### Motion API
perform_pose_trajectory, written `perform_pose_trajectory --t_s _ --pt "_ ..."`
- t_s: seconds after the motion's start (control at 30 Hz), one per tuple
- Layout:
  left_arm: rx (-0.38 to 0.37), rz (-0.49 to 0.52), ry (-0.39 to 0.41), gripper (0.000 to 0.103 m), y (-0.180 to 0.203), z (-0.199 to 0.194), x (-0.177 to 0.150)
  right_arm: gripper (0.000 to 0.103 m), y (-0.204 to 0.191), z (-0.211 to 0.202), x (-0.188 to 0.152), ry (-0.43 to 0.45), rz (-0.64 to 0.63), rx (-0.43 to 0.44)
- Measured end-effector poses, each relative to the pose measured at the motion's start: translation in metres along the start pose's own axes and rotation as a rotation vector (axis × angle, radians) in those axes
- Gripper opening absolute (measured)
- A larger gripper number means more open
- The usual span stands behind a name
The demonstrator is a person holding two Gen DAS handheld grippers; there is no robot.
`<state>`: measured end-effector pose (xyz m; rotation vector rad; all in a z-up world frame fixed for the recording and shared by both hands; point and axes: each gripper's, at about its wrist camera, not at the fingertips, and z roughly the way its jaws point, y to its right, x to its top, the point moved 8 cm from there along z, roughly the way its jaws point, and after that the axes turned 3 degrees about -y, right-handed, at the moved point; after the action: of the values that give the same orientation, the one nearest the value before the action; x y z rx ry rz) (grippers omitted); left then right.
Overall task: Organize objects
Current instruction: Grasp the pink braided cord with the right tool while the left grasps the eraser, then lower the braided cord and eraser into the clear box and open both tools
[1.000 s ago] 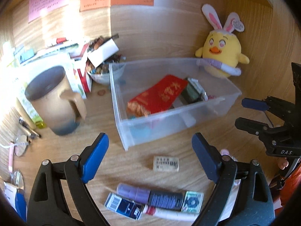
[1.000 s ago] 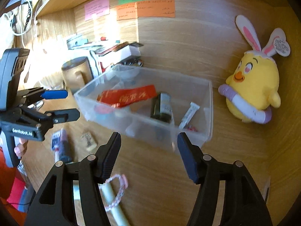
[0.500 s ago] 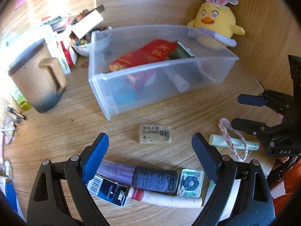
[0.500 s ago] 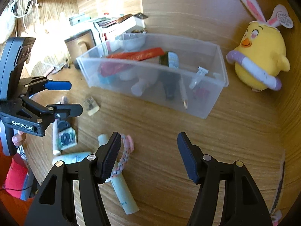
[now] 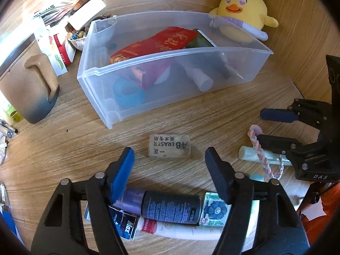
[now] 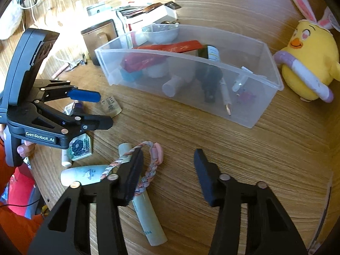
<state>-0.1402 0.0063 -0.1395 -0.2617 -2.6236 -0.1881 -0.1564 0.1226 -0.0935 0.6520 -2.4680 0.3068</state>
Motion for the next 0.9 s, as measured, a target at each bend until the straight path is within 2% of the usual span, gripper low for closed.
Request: perform_pose_trajectory --t_s 0.07,0.2,0.37,0.6,0.9 --pt "0.001 0.002 0.004 0.06 -0.001 0.0 0.001 0.037 -0.002 0.002 0.001 -0.004 -0.006 0.003" --pt "0.009 0.001 0.015 0.04 -0.002 0.001 0.004 0.03 -0.006 0.009 0.003 -0.014 -0.027 0.003" --pt "0.006 -0.014 0.033 0.039 -0.004 0.002 0.007 0.012 -0.009 0.012 0.007 -0.006 -0.047 -0.009" --pt "0.004 -0.052 0.071 0.039 -0.012 -0.006 0.01 0.012 -0.008 0.008 0.014 0.027 -0.039 -0.027" --pt "0.04 -0.061 0.187 0.039 -0.014 -0.036 0.027 0.012 0.002 -0.021 0.034 0.125 0.006 -0.034"
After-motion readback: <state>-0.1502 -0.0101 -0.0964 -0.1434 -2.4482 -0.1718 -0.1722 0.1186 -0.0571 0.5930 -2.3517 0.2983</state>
